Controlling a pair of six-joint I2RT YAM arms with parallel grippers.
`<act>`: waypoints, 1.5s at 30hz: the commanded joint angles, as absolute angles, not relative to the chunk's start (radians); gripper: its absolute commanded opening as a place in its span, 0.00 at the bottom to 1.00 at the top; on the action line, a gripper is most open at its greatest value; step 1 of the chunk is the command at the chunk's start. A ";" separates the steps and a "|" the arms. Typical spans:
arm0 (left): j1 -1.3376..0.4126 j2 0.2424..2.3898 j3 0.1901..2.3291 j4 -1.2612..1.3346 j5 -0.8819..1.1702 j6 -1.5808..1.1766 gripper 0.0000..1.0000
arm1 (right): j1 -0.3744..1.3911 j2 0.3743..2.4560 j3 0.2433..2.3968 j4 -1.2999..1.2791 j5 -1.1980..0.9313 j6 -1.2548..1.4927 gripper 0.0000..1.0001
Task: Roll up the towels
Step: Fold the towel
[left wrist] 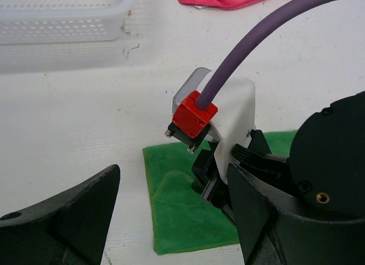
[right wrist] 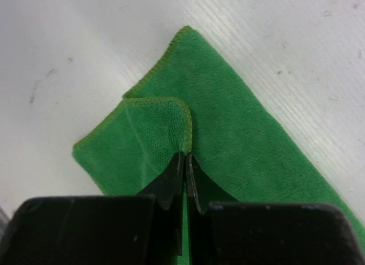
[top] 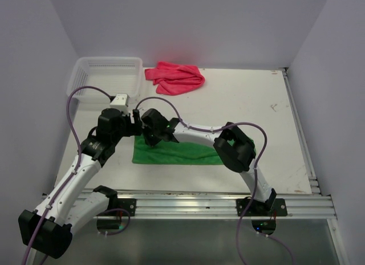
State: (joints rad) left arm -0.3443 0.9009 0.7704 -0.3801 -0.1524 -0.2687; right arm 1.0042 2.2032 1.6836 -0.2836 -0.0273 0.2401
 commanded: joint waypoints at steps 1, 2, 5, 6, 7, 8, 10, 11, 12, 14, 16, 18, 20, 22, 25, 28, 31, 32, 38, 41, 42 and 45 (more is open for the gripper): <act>-0.339 0.884 0.773 -0.341 -0.150 -0.249 0.80 | 1.014 2.118 1.674 -0.213 -0.104 0.308 0.00; -0.339 0.884 0.772 -0.341 -0.150 -0.250 0.80 | 1.014 2.117 1.666 -0.207 -0.119 0.330 0.00; -0.339 0.884 0.772 -0.342 -0.152 -0.250 0.80 | 1.019 2.112 1.648 -0.181 -0.144 0.350 0.00; -0.339 0.884 0.772 -0.342 -0.152 -0.250 0.80 | 1.019 2.111 1.644 -0.170 -0.152 0.356 0.00; -0.339 0.884 0.772 -0.342 -0.150 -0.249 0.80 | 1.020 2.115 1.644 -0.170 -0.164 0.359 0.00; -0.339 0.884 0.773 -0.342 -0.150 -0.250 0.80 | 1.022 2.123 1.647 -0.172 -0.167 0.362 0.00; -0.339 0.884 0.772 -0.342 -0.150 -0.250 0.80 | 1.026 2.128 1.648 -0.183 -0.176 0.364 0.00; -0.339 0.884 0.772 -0.342 -0.150 -0.249 0.80 | 1.031 2.129 1.644 -0.180 -0.172 0.367 0.00; -0.339 0.882 0.772 -0.342 -0.150 -0.249 0.80 | 1.031 2.131 1.640 -0.176 -0.175 0.371 0.00; -0.339 0.884 0.772 -0.342 -0.150 -0.249 0.80 | 1.037 2.132 1.637 -0.172 -0.184 0.379 0.00; -0.339 0.884 0.772 -0.342 -0.150 -0.249 0.80 | 1.040 2.134 1.632 -0.164 -0.189 0.383 0.00; -0.339 0.884 0.772 -0.342 -0.149 -0.249 0.80 | 1.045 2.134 1.632 -0.163 -0.193 0.387 0.00; -0.339 0.885 0.772 -0.342 -0.147 -0.249 0.80 | 1.051 2.137 1.632 -0.164 -0.196 0.391 0.00; -0.339 0.888 0.772 -0.342 -0.147 -0.249 0.80 | 1.052 2.138 1.628 -0.161 -0.199 0.391 0.00; -0.339 0.890 0.772 -0.342 -0.147 -0.249 0.80 | 1.057 2.141 1.621 -0.160 -0.202 0.391 0.00; -0.339 0.890 0.772 -0.342 -0.147 -0.249 0.80 | 1.060 2.141 1.609 -0.155 -0.202 0.393 0.00; -0.339 0.891 0.772 -0.342 -0.149 -0.249 0.80 | 1.062 2.151 1.597 -0.146 -0.204 0.400 0.00; -0.339 0.893 0.772 -0.342 -0.147 -0.249 0.80 | 1.062 2.157 1.595 -0.144 -0.209 0.403 0.00; -0.339 0.899 0.772 -0.342 -0.147 -0.249 0.80 | 1.063 2.178 1.588 -0.120 -0.225 0.416 0.14; -0.339 0.902 0.773 -0.342 -0.149 -0.249 0.80 | 1.063 2.192 1.603 -0.121 -0.253 0.417 0.21; -0.339 0.902 0.772 -0.344 -0.150 -0.249 0.80 | 1.063 2.195 1.606 -0.127 -0.259 0.419 0.22; -0.339 0.902 0.772 -0.344 -0.155 -0.249 0.80 | 1.065 2.206 1.600 -0.121 -0.278 0.426 0.26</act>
State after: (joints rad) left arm -0.3424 0.9024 0.7704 -0.3870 -0.1539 -0.2646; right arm 1.0508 2.1891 1.5944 -0.1581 -0.2306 0.4118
